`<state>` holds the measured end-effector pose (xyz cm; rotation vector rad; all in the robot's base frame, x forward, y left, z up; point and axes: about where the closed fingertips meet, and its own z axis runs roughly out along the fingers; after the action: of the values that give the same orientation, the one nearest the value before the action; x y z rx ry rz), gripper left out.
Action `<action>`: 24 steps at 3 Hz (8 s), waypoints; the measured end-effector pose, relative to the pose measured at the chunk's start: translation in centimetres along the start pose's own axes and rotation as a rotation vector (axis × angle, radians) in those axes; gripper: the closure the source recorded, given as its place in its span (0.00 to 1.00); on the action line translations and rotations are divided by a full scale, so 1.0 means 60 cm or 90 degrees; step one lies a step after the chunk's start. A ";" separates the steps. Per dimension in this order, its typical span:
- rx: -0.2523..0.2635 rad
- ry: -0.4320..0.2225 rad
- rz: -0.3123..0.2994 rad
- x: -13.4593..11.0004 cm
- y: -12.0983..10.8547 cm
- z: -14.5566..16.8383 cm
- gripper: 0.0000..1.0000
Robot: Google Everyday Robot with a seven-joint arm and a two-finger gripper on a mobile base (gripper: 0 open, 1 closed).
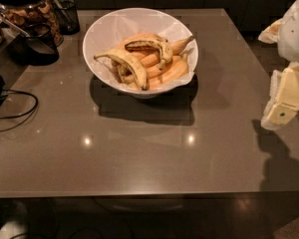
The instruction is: Pick banana from white bowl
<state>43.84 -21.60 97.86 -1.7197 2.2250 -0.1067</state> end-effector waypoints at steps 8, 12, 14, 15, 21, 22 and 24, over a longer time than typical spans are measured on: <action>0.000 -0.072 -0.019 -0.230 -0.174 0.014 0.00; -0.032 -0.135 0.021 -0.303 -0.228 0.045 0.00; -0.077 -0.171 0.072 -0.331 -0.246 0.083 0.00; -0.094 -0.171 0.083 -0.345 -0.246 0.100 0.00; -0.132 -0.156 0.106 -0.359 -0.225 0.134 0.22; -0.132 -0.155 0.107 -0.359 -0.225 0.135 0.22; -0.134 -0.154 0.107 -0.358 -0.223 0.135 0.03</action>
Offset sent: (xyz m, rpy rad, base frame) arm 0.0368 0.0454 0.0262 -0.0829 0.0716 0.0254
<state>63.40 -3.61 98.09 -1.5403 2.2485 0.3681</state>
